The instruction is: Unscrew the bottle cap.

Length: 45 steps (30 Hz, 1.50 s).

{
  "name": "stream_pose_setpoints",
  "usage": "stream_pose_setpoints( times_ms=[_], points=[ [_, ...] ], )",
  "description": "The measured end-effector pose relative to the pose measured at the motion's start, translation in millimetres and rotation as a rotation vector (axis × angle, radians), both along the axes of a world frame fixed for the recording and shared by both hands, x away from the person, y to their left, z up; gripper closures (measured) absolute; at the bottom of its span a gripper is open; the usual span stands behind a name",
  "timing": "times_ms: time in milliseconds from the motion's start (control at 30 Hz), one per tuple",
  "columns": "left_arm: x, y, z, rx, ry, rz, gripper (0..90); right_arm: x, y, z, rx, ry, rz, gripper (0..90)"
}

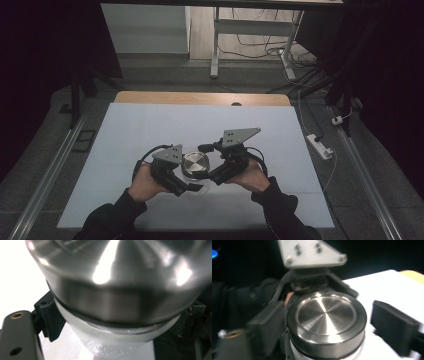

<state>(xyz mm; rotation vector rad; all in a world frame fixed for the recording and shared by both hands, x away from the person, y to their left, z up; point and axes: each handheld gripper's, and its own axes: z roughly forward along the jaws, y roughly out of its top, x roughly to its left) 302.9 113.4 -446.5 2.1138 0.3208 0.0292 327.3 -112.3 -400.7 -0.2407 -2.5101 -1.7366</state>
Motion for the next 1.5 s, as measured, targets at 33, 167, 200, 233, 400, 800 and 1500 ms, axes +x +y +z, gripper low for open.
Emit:
stream_pose_setpoints(
  times_ms=[33, 167, 200, 233, 400, 800, 1500],
  points=[
    [0.8, 0.5, -0.3, 0.004, 0.003, 0.033, 15.6, 0.3, -0.2, 1.6, -0.004, 0.009, -0.033, 8.1],
    [2.4, -0.8, -0.3, 0.029, 0.008, 0.165, 15.5, -7.5, 6.3, 6.8, -0.068, -0.041, -0.226, 6.6],
    [1.9, -1.9, -0.1, 0.041, 0.005, 0.190, 15.5, -7.5, 6.3, 6.8, -0.068, -0.041, -0.226, 6.6],
    [1.3, -3.5, -0.1, 0.045, 0.006, 0.209, 15.6, -9.7, 9.5, 6.6, -0.078, -0.047, -0.260, 6.6],
    [-2.9, -11.9, 1.1, 0.073, -0.008, 0.254, 15.6, -22.4, 26.0, 0.2, -0.132, -0.114, -0.372, 13.5],
    [-1.6, -3.8, 2.8, 0.025, 0.001, 0.056, 15.5, -13.9, 13.7, 2.4, -0.075, -0.077, -0.175, 19.8],
    [0.4, -0.9, -1.2, -0.010, 0.012, -0.066, 15.5, -4.1, 5.8, -1.8, -0.014, -0.012, 0.039, 7.9]
  ],
)
